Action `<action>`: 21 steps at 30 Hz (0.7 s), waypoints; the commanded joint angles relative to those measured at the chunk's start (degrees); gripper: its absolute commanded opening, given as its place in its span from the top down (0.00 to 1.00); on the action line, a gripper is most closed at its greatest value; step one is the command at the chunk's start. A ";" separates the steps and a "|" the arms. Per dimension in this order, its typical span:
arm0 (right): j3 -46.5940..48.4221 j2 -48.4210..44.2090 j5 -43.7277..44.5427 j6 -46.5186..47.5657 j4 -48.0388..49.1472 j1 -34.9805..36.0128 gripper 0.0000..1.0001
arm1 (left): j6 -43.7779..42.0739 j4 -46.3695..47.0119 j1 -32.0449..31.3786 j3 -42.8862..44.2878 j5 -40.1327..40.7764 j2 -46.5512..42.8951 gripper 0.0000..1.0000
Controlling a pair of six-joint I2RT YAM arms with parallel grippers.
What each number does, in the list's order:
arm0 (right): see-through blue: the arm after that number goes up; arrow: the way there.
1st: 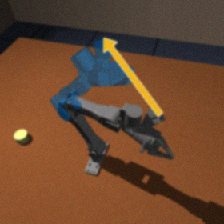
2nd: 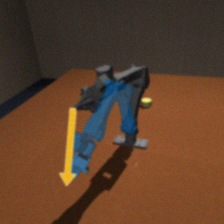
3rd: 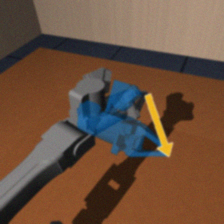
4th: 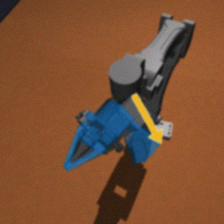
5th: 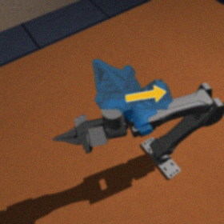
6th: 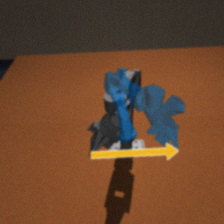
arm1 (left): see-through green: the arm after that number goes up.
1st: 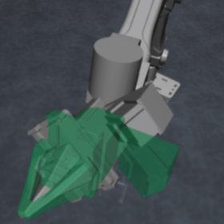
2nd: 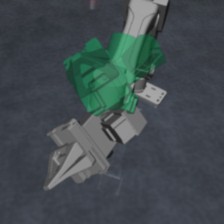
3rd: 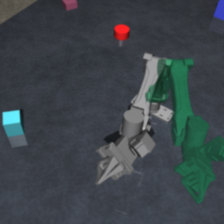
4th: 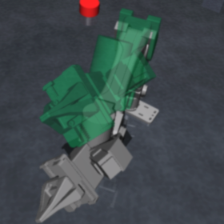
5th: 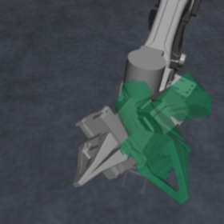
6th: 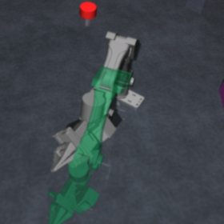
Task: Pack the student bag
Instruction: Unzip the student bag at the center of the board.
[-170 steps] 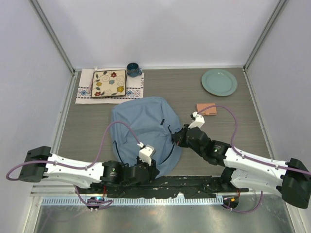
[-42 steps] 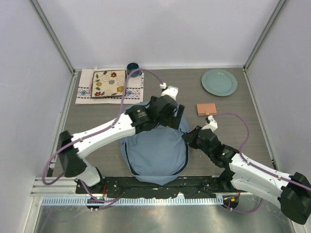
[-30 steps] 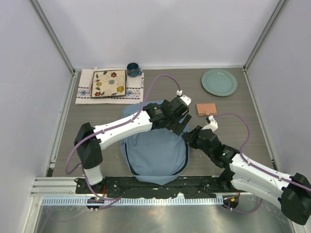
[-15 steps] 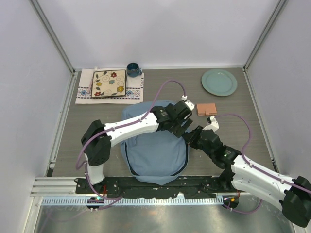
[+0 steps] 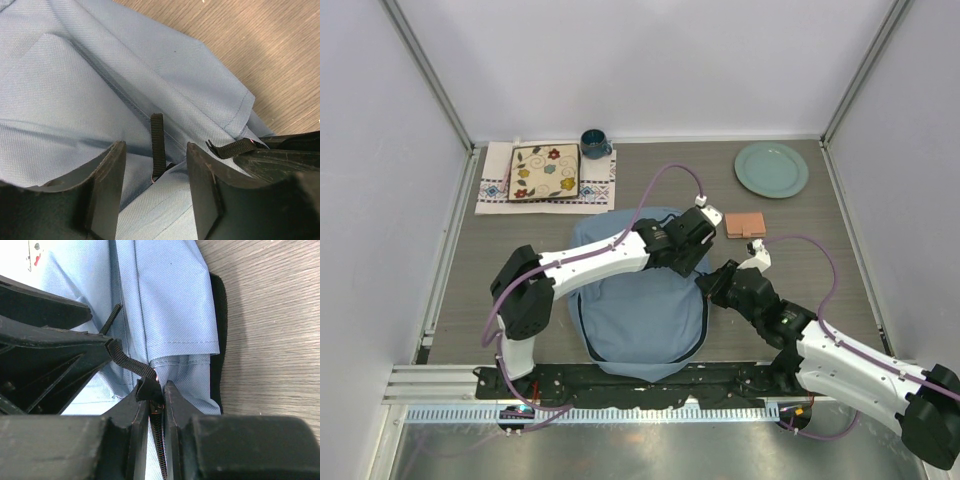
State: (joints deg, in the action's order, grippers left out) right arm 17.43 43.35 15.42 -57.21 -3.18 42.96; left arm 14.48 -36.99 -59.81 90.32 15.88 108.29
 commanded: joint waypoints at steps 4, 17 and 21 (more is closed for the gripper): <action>0.59 -1.43 1.81 -0.53 0.72 -0.16 0.92 | -0.33 2.27 0.31 -0.41 -4.36 0.87 0.54; 1.11 -1.96 2.42 -0.45 -0.69 -0.16 0.92 | 1.95 2.89 0.31 -1.81 -4.28 0.70 1.00; 1.03 -2.39 2.86 -0.88 -1.48 -0.16 0.92 | 3.27 4.38 0.31 -4.01 -1.39 -2.11 1.00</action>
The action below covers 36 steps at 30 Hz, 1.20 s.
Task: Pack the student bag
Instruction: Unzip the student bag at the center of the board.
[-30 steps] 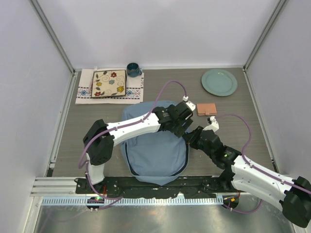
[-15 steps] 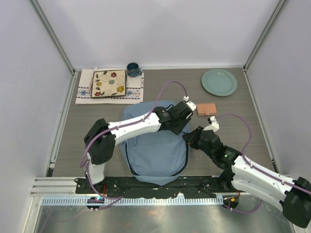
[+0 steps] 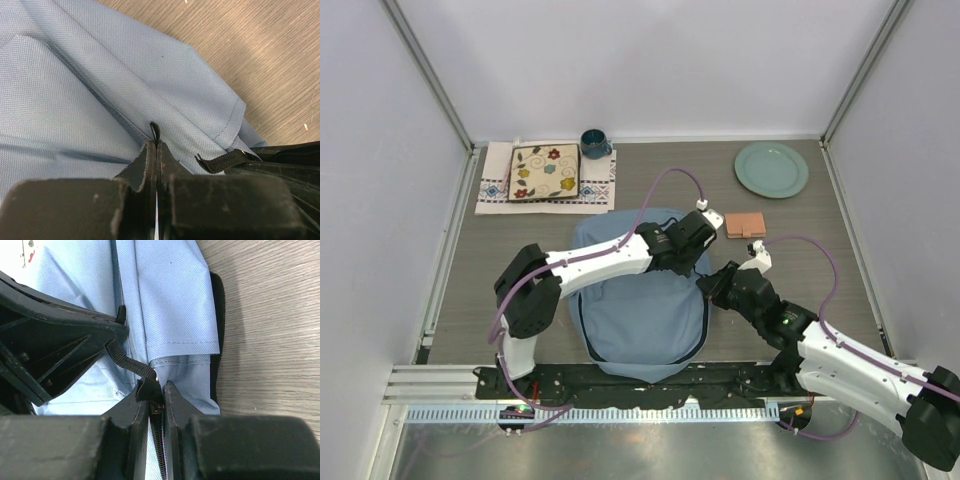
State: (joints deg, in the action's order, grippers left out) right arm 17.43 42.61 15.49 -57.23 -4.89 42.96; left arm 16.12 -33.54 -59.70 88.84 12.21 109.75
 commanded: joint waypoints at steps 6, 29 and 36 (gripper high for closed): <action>0.85 -2.97 4.55 -1.74 -2.06 -0.16 0.95 | 4.00 3.22 0.38 -7.01 6.86 -8.41 1.00; 1.91 -3.41 8.95 -3.94 -7.51 -0.16 0.99 | 11.47 1.99 6.88 -30.65 19.16 -34.69 1.00; 2.69 -1.83 9.30 -3.94 -8.03 -0.16 0.99 | 13.85 -3.36 9.51 -36.97 22.60 -43.83 1.00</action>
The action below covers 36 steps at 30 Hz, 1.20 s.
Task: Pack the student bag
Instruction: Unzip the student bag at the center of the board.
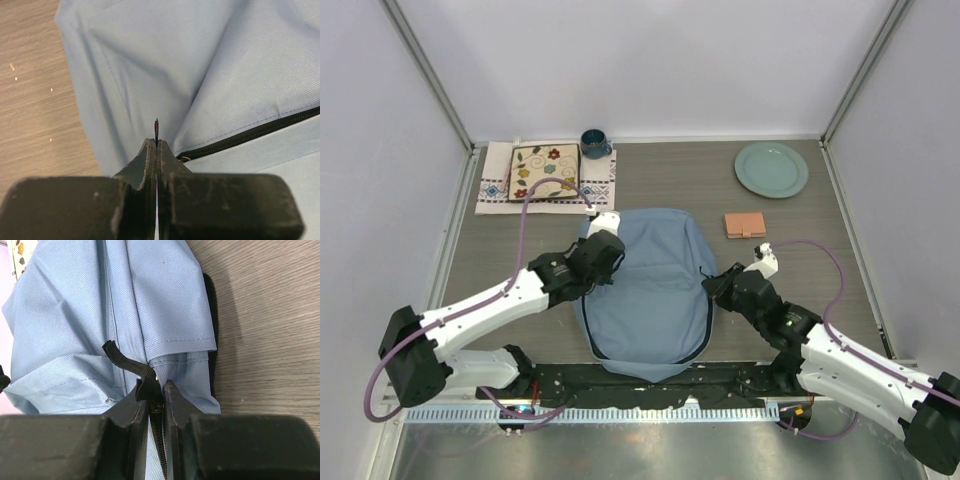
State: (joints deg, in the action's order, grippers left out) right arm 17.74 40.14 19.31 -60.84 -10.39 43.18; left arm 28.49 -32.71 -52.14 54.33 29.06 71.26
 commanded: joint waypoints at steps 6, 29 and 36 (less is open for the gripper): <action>3.27 1.78 5.56 0.10 -2.35 -0.46 0.99 | 2.71 -4.30 6.78 -8.44 1.28 -14.30 1.00; 12.58 -9.38 7.67 5.47 -21.15 -0.38 0.20 | 20.81 -18.26 7.40 -12.58 -1.28 -29.50 0.00; 14.42 -8.07 11.96 5.12 -23.71 -0.46 0.18 | 23.10 -26.17 7.40 -7.05 0.04 -38.56 0.00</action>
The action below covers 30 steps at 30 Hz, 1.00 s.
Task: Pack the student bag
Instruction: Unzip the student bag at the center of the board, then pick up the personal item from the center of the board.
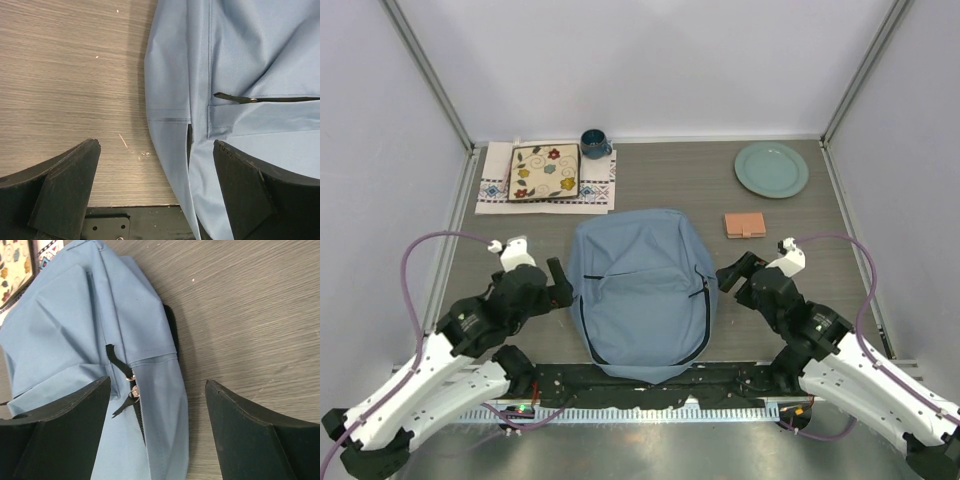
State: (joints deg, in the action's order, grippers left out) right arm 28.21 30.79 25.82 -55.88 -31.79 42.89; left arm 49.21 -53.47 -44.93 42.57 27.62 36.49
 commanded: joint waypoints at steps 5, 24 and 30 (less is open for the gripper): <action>8.17 5.85 13.10 1.65 -3.63 -0.18 0.14 | -0.77 -5.78 0.19 5.69 0.87 -9.14 0.00; 29.09 53.05 -17.81 15.36 10.43 -40.95 0.05 | -4.56 -1.72 0.19 3.66 -5.82 -9.07 0.00; 29.80 61.84 -27.21 12.81 17.72 -46.41 0.05 | -4.47 -1.46 0.19 3.40 -5.47 -10.03 0.00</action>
State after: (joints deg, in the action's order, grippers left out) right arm 55.20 90.21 7.42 -42.17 -20.73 -1.65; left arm 45.82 -57.19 -44.93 46.17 22.31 27.11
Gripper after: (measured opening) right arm 0.948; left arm 0.994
